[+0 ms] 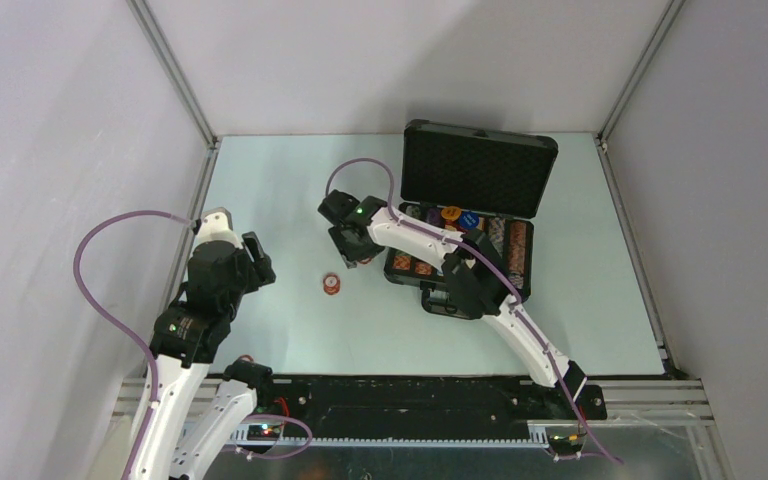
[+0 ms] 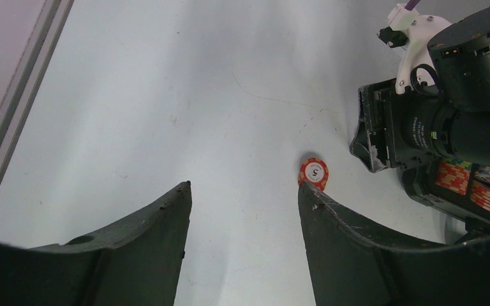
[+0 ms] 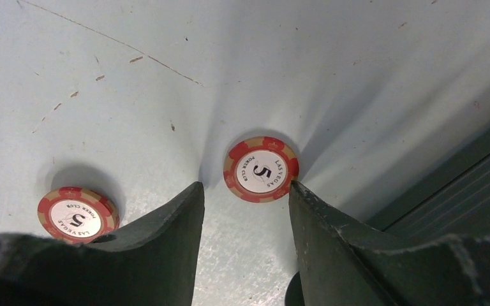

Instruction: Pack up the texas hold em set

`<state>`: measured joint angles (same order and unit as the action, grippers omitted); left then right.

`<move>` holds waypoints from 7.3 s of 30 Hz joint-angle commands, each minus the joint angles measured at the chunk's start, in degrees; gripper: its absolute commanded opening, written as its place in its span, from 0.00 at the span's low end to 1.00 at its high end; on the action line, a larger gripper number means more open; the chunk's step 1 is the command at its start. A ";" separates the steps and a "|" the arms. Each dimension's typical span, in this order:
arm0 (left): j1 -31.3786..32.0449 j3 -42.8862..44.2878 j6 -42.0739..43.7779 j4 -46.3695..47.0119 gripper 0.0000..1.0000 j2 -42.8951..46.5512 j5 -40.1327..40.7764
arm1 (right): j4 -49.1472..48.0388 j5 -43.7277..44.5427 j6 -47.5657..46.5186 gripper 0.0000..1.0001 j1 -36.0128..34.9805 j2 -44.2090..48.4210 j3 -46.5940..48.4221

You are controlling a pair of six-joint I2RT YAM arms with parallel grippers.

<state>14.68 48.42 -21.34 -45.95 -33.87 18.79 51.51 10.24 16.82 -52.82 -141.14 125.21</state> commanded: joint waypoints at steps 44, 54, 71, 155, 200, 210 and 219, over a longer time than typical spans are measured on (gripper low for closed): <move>0.09 -0.61 1.36 1.75 0.68 -0.68 -0.71 | -3.14 2.97 -1.39 0.62 0.23 3.67 1.45; 0.17 -0.61 1.35 1.77 0.68 -0.59 -0.68 | -2.30 -1.09 -3.06 0.65 1.90 -1.85 6.05; 0.13 -0.66 1.40 1.83 0.67 -0.84 -0.81 | -0.40 -0.90 -3.08 0.57 1.36 -4.52 5.56; 0.14 -0.66 1.44 1.87 0.68 -0.84 -0.81 | -3.72 1.94 -2.99 0.41 -1.90 7.26 -4.20; 0.12 -0.57 1.48 1.87 0.68 -0.67 -0.78 | -3.27 -6.43 -0.47 0.43 -7.81 2.43 3.20; 0.09 -0.63 1.47 1.91 0.68 -0.68 -0.78 | -3.68 -6.76 -0.43 0.43 -7.82 1.51 3.33; 0.09 -0.61 1.50 1.91 0.68 -0.67 -0.93 | -3.43 -7.10 -0.30 0.48 -7.98 0.96 3.82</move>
<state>14.68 48.42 -20.93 -45.56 -34.76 17.80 48.29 3.75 16.08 -60.42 -139.39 126.15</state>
